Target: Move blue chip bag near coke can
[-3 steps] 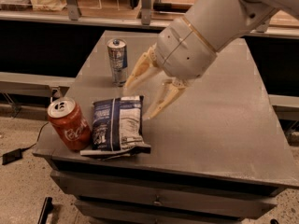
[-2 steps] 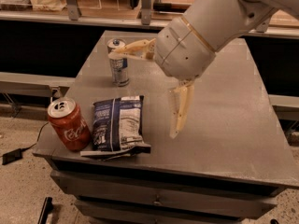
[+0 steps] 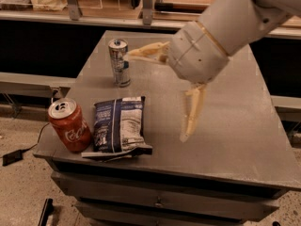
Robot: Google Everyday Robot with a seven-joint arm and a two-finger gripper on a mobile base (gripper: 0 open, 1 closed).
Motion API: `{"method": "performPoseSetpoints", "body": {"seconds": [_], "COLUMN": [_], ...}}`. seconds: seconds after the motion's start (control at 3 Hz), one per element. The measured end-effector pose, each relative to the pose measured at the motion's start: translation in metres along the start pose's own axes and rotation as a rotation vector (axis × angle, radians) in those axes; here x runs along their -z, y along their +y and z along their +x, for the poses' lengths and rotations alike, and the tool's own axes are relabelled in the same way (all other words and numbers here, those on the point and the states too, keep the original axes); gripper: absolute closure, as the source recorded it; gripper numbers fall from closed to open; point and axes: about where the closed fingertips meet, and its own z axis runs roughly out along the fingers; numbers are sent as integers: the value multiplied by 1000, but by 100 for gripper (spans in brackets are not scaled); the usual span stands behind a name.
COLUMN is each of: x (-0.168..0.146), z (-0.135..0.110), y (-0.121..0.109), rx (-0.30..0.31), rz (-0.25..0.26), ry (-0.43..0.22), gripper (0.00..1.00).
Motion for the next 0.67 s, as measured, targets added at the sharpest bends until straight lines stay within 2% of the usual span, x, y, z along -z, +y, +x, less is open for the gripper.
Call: {"method": "performPoseSetpoints", "body": {"seconds": [0.33, 0.67], "x": [11, 11], "z": [14, 14], "y": [10, 10], "rx": [-106, -106], "rz": [24, 24], "ry": [15, 15], "gripper": [0, 0]}}
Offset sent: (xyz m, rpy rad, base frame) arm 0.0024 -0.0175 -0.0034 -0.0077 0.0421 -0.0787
